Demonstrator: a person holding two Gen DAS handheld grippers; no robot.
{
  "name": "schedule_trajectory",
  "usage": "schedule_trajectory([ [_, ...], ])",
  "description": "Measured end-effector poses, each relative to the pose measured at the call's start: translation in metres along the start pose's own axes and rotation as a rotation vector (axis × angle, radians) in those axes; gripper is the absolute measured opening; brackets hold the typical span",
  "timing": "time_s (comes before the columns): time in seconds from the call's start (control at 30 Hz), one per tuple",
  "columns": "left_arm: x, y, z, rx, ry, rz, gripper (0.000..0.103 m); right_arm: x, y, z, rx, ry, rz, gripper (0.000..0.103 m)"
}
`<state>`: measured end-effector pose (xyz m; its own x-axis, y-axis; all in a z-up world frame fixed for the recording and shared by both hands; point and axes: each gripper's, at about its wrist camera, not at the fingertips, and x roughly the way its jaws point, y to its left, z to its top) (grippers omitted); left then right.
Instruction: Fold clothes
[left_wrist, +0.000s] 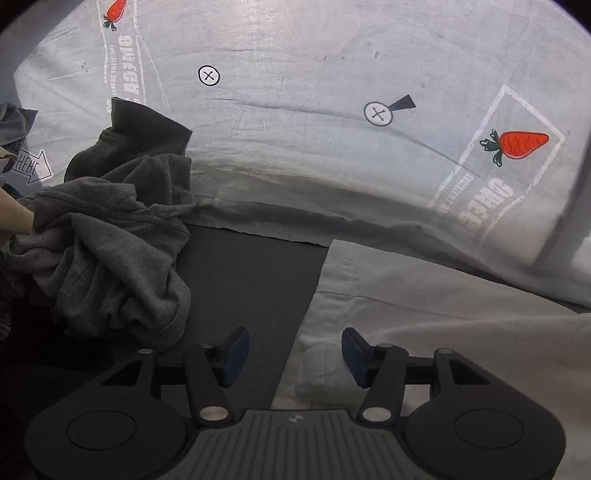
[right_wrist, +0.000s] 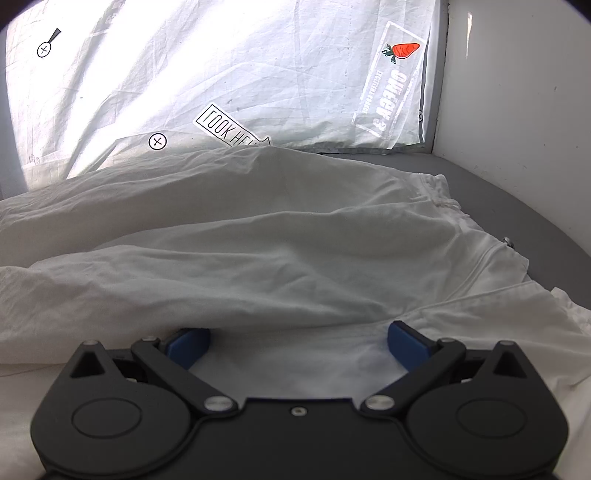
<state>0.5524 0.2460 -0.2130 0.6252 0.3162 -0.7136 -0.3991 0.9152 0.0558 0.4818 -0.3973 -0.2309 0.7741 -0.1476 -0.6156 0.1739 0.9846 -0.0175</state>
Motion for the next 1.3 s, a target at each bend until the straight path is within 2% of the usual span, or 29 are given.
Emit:
schedule_trajectory([
  [0.13, -0.029, 0.014, -0.032, -0.118, 0.014, 0.057, 0.063, 0.0, 0.0, 0.0, 0.0, 0.0, 0.0, 0.103],
  [0.23, -0.034, 0.026, -0.059, -0.25, 0.088, 0.047, 0.063, 0.0, 0.0, 0.0, 0.001, 0.0, 0.0, 0.103],
  [0.37, -0.034, 0.025, -0.076, -0.296, 0.102, -0.008, 0.062, 0.0, 0.0, 0.0, 0.001, -0.001, 0.0, 0.103],
  [0.63, -0.053, 0.0, -0.057, -0.144, 0.002, 0.001, 0.062, 0.0, 0.0, -0.001, 0.002, -0.001, -0.001, 0.103],
  [0.7, -0.051, -0.002, -0.055, -0.115, 0.007, -0.001, 0.062, 0.0, 0.0, -0.001, 0.002, -0.001, -0.001, 0.103],
  [0.87, -0.034, -0.002, -0.055, -0.047, 0.078, 0.0, 0.061, 0.0, 0.0, -0.001, 0.002, -0.002, -0.001, 0.103],
  [0.9, -0.034, -0.002, -0.057, -0.032, 0.084, 0.004, 0.056, 0.0, 0.0, -0.001, 0.002, -0.002, -0.001, 0.103],
  [0.93, -0.033, -0.003, -0.06, -0.017, 0.089, 0.008, 0.028, 0.0, 0.0, -0.001, 0.002, -0.002, -0.001, 0.103],
  [0.97, -0.034, -0.003, -0.062, -0.003, 0.092, 0.014, 0.017, 0.0, 0.0, -0.001, 0.003, -0.002, -0.001, 0.103],
  [1.07, -0.048, 0.005, -0.07, -0.017, 0.049, 0.028, 0.015, 0.0, 0.0, -0.001, 0.003, -0.002, -0.001, 0.103],
  [1.17, -0.064, 0.024, -0.075, -0.136, 0.019, 0.031, 0.01, 0.0, 0.0, -0.001, 0.003, -0.002, -0.001, 0.103],
  [1.23, -0.075, 0.042, -0.078, -0.272, 0.015, 0.019, 0.01, 0.0, 0.0, -0.001, 0.003, -0.002, -0.001, 0.103],
  [1.3, -0.08, 0.051, -0.086, -0.359, 0.018, 0.008, 0.01, 0.0, 0.0, -0.001, 0.004, -0.002, -0.001, 0.103],
])
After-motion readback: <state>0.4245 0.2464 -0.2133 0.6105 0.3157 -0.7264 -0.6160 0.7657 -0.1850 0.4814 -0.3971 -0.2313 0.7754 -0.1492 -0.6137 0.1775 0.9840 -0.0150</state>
